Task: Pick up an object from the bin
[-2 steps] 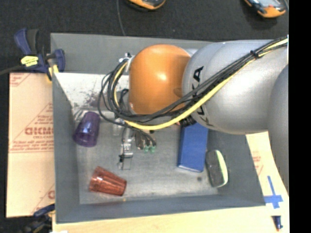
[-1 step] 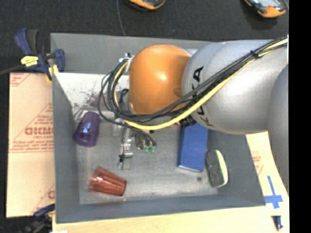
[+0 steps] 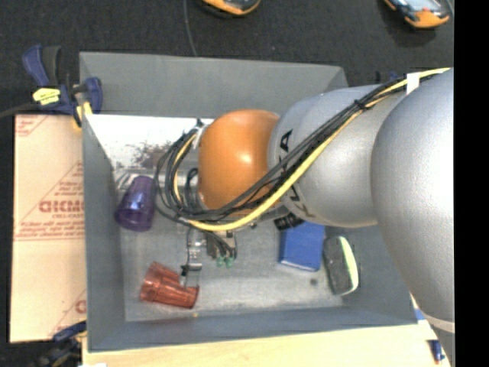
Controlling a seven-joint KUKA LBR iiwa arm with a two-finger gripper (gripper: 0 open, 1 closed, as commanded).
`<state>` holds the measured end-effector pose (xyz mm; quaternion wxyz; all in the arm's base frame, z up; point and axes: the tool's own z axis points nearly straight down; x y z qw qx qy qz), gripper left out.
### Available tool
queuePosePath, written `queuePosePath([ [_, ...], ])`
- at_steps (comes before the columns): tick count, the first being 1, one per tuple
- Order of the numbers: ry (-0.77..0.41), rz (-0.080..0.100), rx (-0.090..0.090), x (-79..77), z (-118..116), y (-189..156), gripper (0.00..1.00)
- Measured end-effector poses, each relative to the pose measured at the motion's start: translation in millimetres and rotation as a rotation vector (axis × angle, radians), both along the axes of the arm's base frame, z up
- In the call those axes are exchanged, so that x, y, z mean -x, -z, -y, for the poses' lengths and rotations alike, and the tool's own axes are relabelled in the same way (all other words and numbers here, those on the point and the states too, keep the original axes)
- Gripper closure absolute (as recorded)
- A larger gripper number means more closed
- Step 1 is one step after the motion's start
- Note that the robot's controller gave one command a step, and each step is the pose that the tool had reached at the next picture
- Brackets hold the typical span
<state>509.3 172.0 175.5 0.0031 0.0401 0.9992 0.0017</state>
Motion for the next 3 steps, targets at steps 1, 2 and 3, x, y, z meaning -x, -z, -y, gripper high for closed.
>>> queuePosePath([
  [1,-0.143,0.002,0.002,27.5,-3,21,0.00],
  [2,-0.060,0.002,0.000,26.9,-3,91,0.00],
  [3,-0.367,0.015,0.000,19.0,-10,106,1.00],
])
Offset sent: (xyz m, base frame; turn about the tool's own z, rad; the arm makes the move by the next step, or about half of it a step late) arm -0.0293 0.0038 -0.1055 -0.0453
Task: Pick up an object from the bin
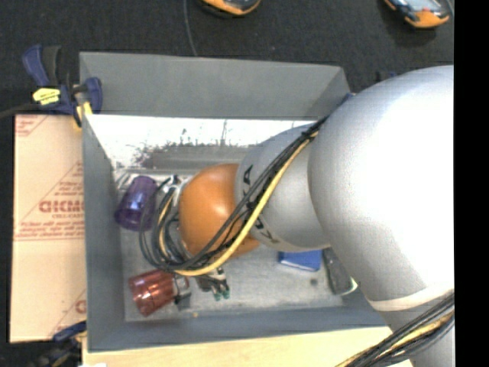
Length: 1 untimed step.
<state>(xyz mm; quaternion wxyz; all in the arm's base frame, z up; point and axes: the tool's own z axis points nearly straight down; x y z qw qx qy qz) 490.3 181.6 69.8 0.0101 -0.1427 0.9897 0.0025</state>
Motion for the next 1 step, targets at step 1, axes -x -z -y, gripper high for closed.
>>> queuePosePath([
  [1,0.001,0.000,0.000,0.1,0.0,-0.3,1.00],
])
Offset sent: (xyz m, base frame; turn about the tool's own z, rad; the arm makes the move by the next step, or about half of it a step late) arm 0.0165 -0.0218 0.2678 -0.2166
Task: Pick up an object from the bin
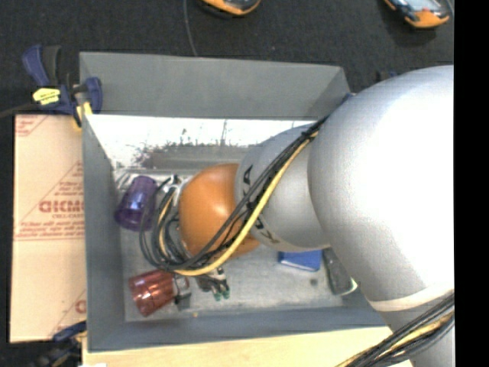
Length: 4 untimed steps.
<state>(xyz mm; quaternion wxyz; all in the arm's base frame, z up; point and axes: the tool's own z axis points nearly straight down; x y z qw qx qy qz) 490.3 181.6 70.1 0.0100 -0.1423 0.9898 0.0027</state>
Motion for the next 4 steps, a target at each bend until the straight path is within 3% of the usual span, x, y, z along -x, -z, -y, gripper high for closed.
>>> queuePosePath([
  [1,-0.060,-0.004,0.004,-3.4,6,-68,1.00],
  [2,-0.369,0.005,0.007,-8.5,11,-53,1.00],
  [3,-0.578,0.010,0.011,-15.4,42,0,0.00],
  [4,-0.576,0.010,0.010,-15.3,42,0,1.00],
])
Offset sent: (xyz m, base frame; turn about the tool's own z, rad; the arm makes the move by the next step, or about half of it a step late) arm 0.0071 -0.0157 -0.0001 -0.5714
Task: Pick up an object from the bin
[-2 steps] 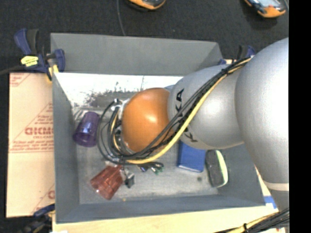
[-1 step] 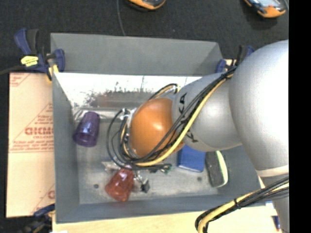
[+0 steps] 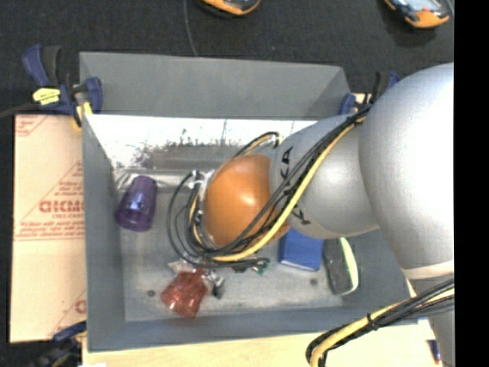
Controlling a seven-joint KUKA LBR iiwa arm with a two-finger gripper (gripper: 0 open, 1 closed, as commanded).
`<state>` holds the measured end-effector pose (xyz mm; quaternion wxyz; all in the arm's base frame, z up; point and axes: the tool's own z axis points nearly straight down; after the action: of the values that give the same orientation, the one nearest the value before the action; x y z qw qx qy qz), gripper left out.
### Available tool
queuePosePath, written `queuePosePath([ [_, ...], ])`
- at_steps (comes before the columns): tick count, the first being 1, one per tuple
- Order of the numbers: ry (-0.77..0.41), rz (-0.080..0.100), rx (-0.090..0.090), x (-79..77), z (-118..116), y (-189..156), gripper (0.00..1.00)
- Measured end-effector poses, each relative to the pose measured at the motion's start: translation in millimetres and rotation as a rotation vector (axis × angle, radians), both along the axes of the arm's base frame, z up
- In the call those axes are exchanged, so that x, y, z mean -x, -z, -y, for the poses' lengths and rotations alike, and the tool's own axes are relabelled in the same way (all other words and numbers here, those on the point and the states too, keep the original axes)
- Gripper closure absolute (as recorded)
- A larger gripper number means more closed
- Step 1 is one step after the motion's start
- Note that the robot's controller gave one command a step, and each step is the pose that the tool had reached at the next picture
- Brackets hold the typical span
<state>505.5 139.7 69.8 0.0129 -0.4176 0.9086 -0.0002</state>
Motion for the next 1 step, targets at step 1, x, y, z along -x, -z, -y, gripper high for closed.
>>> queuePosePath([
  [1,0.001,0.000,0.000,0.0,0.0,0.0,1.00],
])
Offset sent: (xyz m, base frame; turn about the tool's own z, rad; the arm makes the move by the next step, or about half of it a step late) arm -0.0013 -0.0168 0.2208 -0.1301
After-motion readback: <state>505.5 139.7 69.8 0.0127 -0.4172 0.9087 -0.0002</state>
